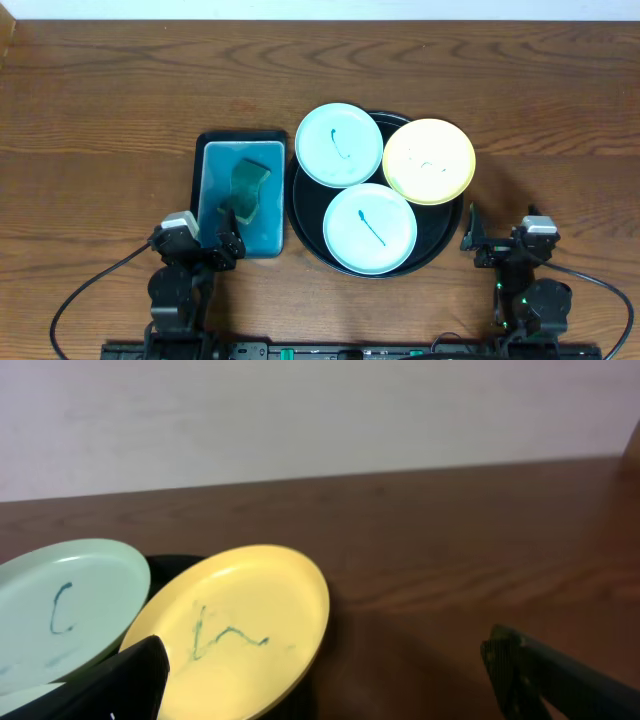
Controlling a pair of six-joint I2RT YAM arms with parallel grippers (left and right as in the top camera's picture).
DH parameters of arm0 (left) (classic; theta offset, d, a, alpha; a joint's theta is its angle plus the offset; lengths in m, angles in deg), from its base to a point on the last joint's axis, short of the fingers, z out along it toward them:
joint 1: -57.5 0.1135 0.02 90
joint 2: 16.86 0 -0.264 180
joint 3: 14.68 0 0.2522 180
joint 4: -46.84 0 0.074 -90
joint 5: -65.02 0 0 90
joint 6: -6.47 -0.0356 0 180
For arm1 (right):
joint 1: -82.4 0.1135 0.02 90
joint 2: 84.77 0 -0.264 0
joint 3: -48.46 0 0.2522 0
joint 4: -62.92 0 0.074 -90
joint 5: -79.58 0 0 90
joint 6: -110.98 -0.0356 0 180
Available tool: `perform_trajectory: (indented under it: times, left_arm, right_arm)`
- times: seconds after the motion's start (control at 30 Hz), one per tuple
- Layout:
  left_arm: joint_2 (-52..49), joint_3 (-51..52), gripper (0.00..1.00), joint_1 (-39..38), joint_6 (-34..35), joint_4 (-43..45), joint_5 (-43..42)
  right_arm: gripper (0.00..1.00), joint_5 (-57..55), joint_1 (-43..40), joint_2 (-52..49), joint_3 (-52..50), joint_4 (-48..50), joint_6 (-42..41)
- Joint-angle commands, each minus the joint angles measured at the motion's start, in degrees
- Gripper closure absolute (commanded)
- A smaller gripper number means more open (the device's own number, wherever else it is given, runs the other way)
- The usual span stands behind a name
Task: Clean dirty plates on tray and stack at the side
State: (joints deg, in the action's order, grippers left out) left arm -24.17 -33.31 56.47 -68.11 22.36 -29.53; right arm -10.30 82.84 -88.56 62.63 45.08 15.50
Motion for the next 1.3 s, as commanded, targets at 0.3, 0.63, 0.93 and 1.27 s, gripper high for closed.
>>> perform_trajectory:
  times: [0.3,0.63,0.93,1.27]
  left_arm:
    - [-17.11,-16.11,0.15,-0.24,2.91,-9.75,-3.04]
    - [-30.53,-27.85,0.15,-0.22,2.89,-22.84,-5.27]
    - [-41.33,-41.09,0.15,-0.22,2.89,-40.50,-7.76]
    - [-42.80,-43.17,0.02,-0.22,2.93,-39.85,-9.84]
  right_arm:
    - [0.01,-0.70,-0.37,-11.82,9.33,-6.01,-5.22]
    - [0.01,-0.57,-0.37,-27.45,23.26,-20.06,-5.18]
    - [0.01,-0.04,-0.35,-43.43,38.51,-35.26,7.30]
    - [0.01,15.32,-0.37,-45.00,40.70,-33.44,7.23]
